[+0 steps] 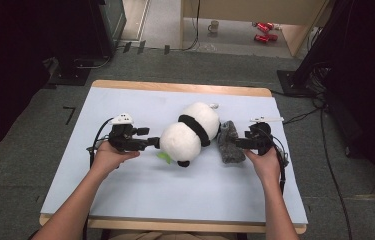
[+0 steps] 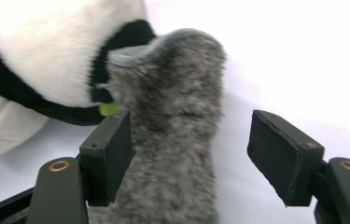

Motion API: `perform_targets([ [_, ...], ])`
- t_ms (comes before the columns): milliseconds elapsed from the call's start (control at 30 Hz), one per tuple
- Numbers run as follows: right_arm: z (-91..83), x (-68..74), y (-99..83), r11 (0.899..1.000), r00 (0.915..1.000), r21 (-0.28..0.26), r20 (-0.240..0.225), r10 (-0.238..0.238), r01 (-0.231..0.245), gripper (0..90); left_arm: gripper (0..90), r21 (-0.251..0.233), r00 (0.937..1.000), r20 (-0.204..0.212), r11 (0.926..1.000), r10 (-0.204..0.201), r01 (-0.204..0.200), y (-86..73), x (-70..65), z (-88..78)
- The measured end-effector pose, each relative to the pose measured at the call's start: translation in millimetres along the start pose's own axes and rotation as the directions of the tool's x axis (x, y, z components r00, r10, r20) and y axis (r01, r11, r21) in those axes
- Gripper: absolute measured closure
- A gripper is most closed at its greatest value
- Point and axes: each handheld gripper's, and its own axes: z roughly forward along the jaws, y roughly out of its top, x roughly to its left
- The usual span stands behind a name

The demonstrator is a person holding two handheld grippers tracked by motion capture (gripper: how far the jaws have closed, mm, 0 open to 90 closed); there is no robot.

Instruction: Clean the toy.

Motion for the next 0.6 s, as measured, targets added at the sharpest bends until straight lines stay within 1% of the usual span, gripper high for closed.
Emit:
perform_targets([
  [33, 0.0, 0.0, 0.0, 1.0, 1.0, 0.0, 0.0, 0.0, 0.0, 30.7, 38.3, -0.001, 1.0, -0.009, 1.0, 0.0, 0.0, -0.6, 1.6, -0.9],
  [200, -5.6, -12.7, -3.2, 1.0, 0.9997, -0.02, 0.019, 0.018, -0.018, 33.8, 37.7, 0.011, 0.9991, -0.042, 0.9999, -0.006, 0.007, -4.1, 12.9, -6.4],
  [267, -7.9, -17.0, -4.1, 0.999, 0.9993, -0.028, 0.027, 0.026, -0.025, 34.0, 37.6, 0.026, 0.998, -0.061, 0.9995, -0.014, 0.015, -6.6, 19.3, -8.5],
  [300, -8.8, -19.1, -4.7, 0.999, 0.9989, -0.031, 0.033, 0.032, -0.031, 34.0, 37.5, 0.038, 0.9971, -0.073, 0.999, -0.021, 0.024, -7.6, 21.8, -9.2],
  [333, -10.4, -23.4, -6.6, 0.999, 0.998, -0.034, 0.049, 0.04, -0.038, 34.0, 37.6, 0.052, 0.9957, -0.088, 0.9982, -0.027, 0.032, -8.5, 24.0, -9.8],
  [367, -10.4, -23.4, -6.6, 0.999, 0.998, -0.034, 0.049, 0.04, -0.038, 34.0, 37.6, 0.061, 0.9942, -0.103, 0.9974, -0.032, 0.038, -9.3, 26.2, -10.4],
  [433, -11.7, -28.0, -8.5, 0.998, 0.9969, -0.037, 0.063, 0.048, -0.046, 34.3, 37.6, 0.063, 0.9934, -0.106, 0.9968, -0.042, 0.049, -11.1, 30.6, -12.2],
  [533, -11.6, -35.8, -12.1, 0.997, 0.9952, -0.046, 0.074, 0.064, -0.061, 35.2, 37.9, 0.061, 0.9919, -0.123, 0.9973, -0.033, 0.041, -15.2, 37.3, -14.5],
  [600, -10.2, -38.5, -13.9, 0.997, 0.9947, -0.041, 0.081, 0.064, -0.061, 35.8, 37.8, 0.062, 0.9888, -0.143, 0.9967, -0.043, 0.053, -18.0, 41.8, -15.6],
])
